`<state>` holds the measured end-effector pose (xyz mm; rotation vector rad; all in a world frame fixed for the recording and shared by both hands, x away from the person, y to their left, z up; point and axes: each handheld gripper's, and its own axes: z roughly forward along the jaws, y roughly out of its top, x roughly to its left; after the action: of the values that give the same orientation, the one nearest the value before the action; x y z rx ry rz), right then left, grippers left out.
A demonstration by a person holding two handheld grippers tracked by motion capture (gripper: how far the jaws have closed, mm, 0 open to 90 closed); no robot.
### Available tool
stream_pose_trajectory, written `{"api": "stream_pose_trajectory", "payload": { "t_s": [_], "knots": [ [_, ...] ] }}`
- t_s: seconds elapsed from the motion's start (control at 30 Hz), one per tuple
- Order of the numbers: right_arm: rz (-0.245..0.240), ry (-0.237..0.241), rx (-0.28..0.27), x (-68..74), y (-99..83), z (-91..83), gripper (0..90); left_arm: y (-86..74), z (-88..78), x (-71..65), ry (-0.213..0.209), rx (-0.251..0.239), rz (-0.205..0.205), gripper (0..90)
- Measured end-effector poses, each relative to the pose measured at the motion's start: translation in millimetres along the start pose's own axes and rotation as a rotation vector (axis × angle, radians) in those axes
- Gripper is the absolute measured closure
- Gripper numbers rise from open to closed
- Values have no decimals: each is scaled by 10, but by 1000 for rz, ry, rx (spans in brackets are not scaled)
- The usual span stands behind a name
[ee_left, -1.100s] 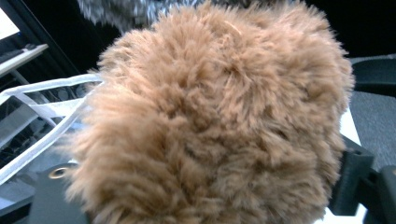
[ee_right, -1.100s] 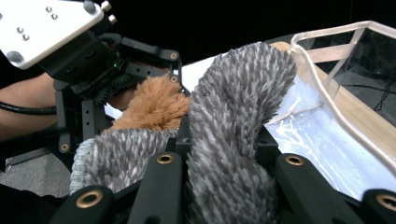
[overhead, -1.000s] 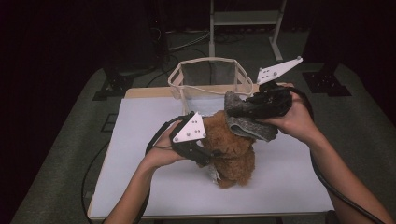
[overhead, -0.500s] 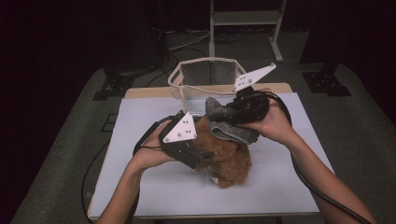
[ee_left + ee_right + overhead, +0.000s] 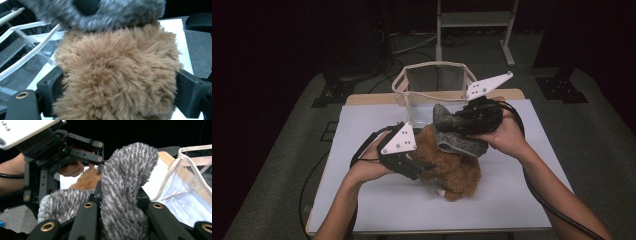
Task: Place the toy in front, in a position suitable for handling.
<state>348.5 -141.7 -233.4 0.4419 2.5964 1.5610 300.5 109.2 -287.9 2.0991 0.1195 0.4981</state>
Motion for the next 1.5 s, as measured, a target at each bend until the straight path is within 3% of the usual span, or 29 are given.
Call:
{"api": "stream_pose_trajectory", "payload": {
  "t_s": [0.1, 0.2, 0.23, 0.33, 0.5, 0.63, 0.8, 0.87, 0.9, 1.0, 1.13, 1.27, 1.33, 1.43, 1.5],
  "knots": [
    [22, 12, -23, -8, -103, -29, 708, -74, -48, 15, 13, -1, -17, 131],
    [39, 20, -24, -31, -246, 25, 708, -201, -131, 45, 41, -1, -61, 102],
    [48, 27, -18, -37, -300, 72, 708, -201, -131, 45, 41, -1, -61, 97],
    [72, 54, 0, -48, -465, 262, 707, -440, -234, 34, 68, 11, -89, 97],
    [81, 59, 73, -53, -751, 645, 707, -895, -427, 11, 99, 35, -183, 99],
    [130, 100, 53, -85, -874, 875, 708, -1163, -537, -9, 119, 77, -225, 99],
    [116, 98, 97, -79, -924, 1064, 708, -1285, -768, -21, 171, 18, -231, 99],
    [127, 108, 104, -82, -946, 1134, 708, -1276, -760, -33, 166, 11, -219, 99],
    [122, 108, 103, -83, -947, 1153, 708, -1272, -717, -37, 153, 32, -202, 99],
    [109, 94, 106, -77, -928, 1123, 707, -1302, -559, -37, 136, 90, -176, 99],
    [114, 33, 108, -153, -1013, 902, 707, -1404, -427, 27, 170, 170, -164, 90],
    [224, -15, 79, -354, -1271, 656, 706, -1534, -382, 151, 182, 196, -207, 86],
    [245, -60, 105, -411, -1404, 595, 706, -1580, -375, 187, 193, 198, -220, 71],
    [284, -65, 139, -457, -1611, 622, 706, -1621, -361, 219, 186, 183, -238, 70],
    [308, -40, 131, -461, -1687, 693, 706, -1631, -337, 232, 179, 180, -257, 74]
  ]
}}
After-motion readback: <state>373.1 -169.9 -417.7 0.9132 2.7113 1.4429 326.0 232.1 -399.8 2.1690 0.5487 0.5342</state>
